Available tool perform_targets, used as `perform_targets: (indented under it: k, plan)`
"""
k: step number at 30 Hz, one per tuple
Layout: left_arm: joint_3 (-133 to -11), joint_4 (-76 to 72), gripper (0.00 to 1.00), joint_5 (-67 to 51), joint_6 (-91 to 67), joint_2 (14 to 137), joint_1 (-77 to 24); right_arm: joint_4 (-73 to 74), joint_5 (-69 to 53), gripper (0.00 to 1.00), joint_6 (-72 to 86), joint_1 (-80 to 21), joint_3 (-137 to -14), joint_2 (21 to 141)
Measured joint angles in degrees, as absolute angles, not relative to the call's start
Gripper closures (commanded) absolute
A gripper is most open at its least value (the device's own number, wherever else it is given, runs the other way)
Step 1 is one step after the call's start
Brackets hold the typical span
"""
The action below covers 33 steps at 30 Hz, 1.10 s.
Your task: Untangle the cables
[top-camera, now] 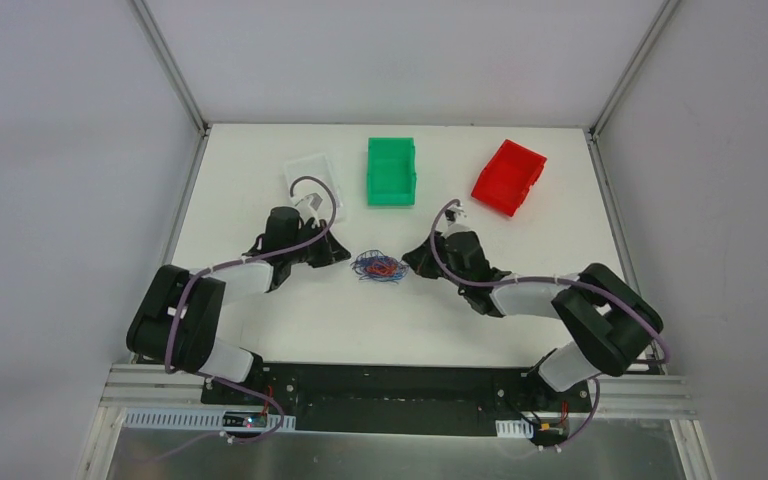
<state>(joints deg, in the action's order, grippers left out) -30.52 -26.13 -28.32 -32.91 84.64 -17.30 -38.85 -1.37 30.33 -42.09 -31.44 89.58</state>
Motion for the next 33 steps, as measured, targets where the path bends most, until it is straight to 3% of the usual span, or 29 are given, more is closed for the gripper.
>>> perform_targets:
  k: [13,14,17,21,23,33]
  plan:
    - [-21.5,-21.6,1.00,-9.1,-30.7,61.8,-17.3,-40.8,25.5,1.00,39.7,-42.1,-18.9,72.6]
    - [-21.2,-21.6,0.94,-8.7,-30.5,61.3,-17.3,-40.8,25.9,1.00,39.9,-42.1,-18.9,72.7]
    - [-21.1,-23.1,0.51,-11.5,-29.5,62.3,-17.3,-40.7,23.6,1.00,39.1,-42.1,-19.6,73.7]
    - [-22.1,-25.5,0.12,-18.0,-29.0,69.1,-18.2,-40.0,16.6,1.00,36.4,-42.4,-24.3,78.5]
    - [-23.2,-25.8,0.09,-20.6,-29.0,72.5,-19.3,-39.3,13.0,1.00,34.6,-43.3,-27.1,80.8]
    - [-30.9,-27.2,0.13,-30.1,-29.9,85.5,-22.8,-35.1,5.5,1.00,28.8,-47.9,-33.8,85.1]
